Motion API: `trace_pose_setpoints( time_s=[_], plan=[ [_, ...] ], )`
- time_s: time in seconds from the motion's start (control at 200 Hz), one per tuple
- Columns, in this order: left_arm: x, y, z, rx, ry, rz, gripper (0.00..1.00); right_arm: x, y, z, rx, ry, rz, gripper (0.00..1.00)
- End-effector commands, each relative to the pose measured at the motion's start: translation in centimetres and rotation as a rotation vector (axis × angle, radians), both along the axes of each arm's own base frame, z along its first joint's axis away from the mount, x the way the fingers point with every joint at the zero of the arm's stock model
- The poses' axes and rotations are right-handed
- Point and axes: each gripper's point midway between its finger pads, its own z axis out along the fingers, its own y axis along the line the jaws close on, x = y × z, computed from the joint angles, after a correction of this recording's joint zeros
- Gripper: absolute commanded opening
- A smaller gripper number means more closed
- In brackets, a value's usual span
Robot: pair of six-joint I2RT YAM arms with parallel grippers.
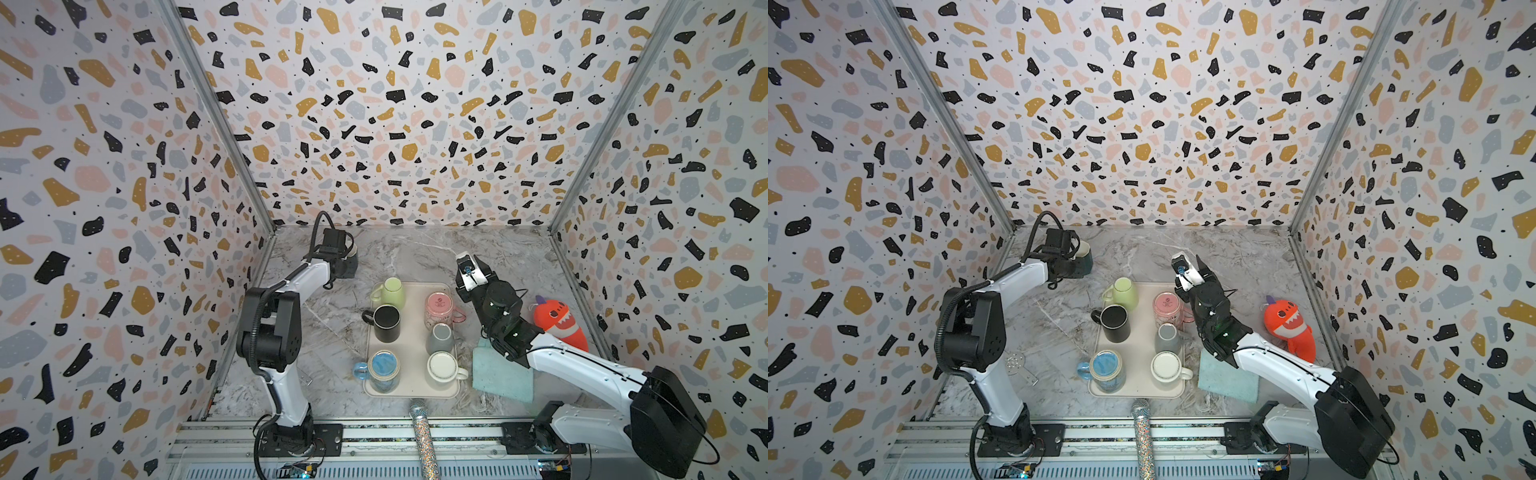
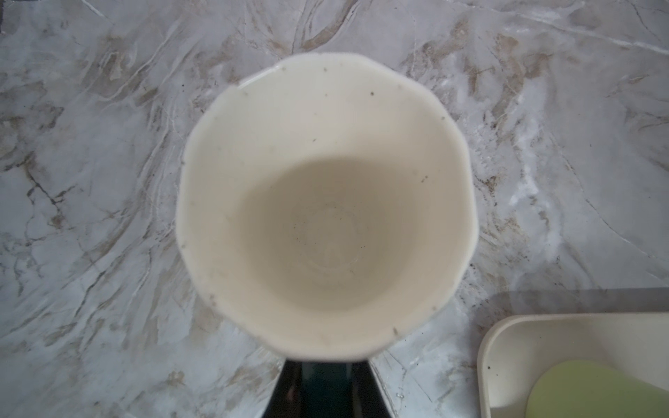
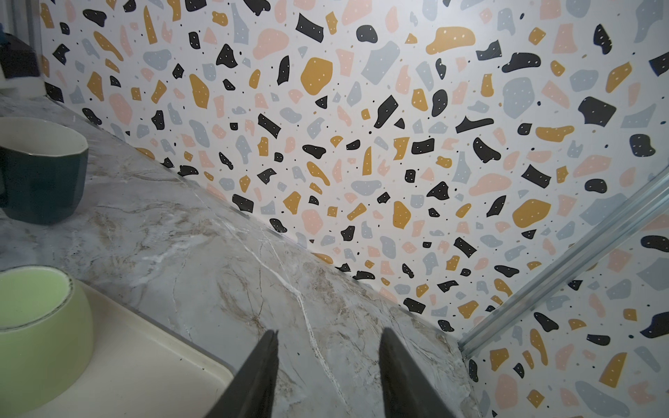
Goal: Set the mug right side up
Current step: 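Open the left gripper to release the upright mug on the table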
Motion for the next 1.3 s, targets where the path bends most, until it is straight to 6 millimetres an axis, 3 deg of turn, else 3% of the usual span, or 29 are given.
trace_pose_setpoints(
  time_s=[0.0, 0.736, 0.966, 1.297],
  plan=[
    [2.2, 0.3, 2.0, -0.001, -0.117, 0.007, 0.0, -0.3, -0.1, 0.9, 0.036, -0.015, 0.004, 0.47],
    [3.4, 0.6, 0.2, 0.015, -0.096, -0.013, 0.0, 0.1, 0.3, 0.3, 0.039, 0.008, 0.009, 0.48],
    [2.9, 0.5, -0.5, 0.012, -0.069, -0.022, 0.27, 0.1, 0.4, 0.2, 0.042, 0.011, 0.014, 0.48],
    [2.1, 0.5, -0.7, -0.004, -0.047, -0.014, 0.48, 0.1, 0.4, 0.0, 0.047, 0.015, 0.015, 0.48]
  ],
)
